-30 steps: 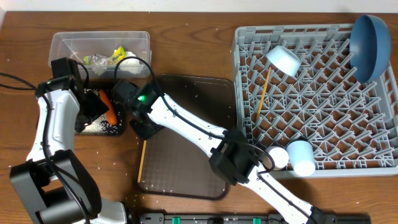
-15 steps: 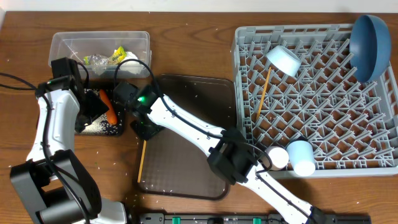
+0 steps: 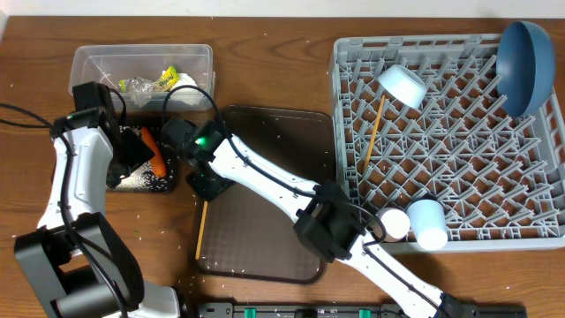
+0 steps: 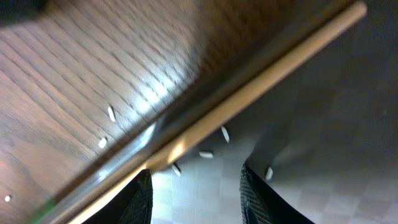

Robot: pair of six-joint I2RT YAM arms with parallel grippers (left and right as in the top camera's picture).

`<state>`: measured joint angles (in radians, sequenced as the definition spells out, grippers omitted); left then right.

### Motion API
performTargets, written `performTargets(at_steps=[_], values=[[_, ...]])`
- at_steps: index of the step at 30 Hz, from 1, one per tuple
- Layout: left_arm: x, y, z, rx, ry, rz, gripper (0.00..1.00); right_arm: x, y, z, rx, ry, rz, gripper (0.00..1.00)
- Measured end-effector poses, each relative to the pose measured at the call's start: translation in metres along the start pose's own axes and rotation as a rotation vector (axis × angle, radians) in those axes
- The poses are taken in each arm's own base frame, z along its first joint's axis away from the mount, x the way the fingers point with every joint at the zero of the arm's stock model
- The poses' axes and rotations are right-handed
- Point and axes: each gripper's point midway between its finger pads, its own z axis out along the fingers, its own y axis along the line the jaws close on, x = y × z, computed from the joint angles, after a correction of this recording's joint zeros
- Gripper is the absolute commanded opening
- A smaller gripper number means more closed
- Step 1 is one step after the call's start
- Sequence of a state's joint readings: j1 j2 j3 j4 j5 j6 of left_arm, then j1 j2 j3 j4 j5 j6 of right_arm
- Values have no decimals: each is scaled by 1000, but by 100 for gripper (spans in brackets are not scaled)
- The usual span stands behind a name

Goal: Sort waste into correct bins and load items into the dishwasher rack

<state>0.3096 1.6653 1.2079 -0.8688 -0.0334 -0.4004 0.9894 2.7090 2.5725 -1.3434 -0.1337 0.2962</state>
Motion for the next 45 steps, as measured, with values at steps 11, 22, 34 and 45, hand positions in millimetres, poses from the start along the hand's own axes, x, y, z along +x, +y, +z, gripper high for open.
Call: performTargets(at_steps=[11, 22, 34, 45], values=[[0, 0, 0, 0, 0, 0, 63, 10, -15, -4, 1, 59, 77, 54], [1, 0, 1, -1, 2, 0, 63, -12, 2, -10, -198, 25, 201, 52], [1, 1, 1, -3, 5, 1, 63, -1, 3, -5, -250, 104, 290, 47], [2, 1, 1, -3, 5, 1, 63, 0, 2, -5, -240, 108, 308, 44]])
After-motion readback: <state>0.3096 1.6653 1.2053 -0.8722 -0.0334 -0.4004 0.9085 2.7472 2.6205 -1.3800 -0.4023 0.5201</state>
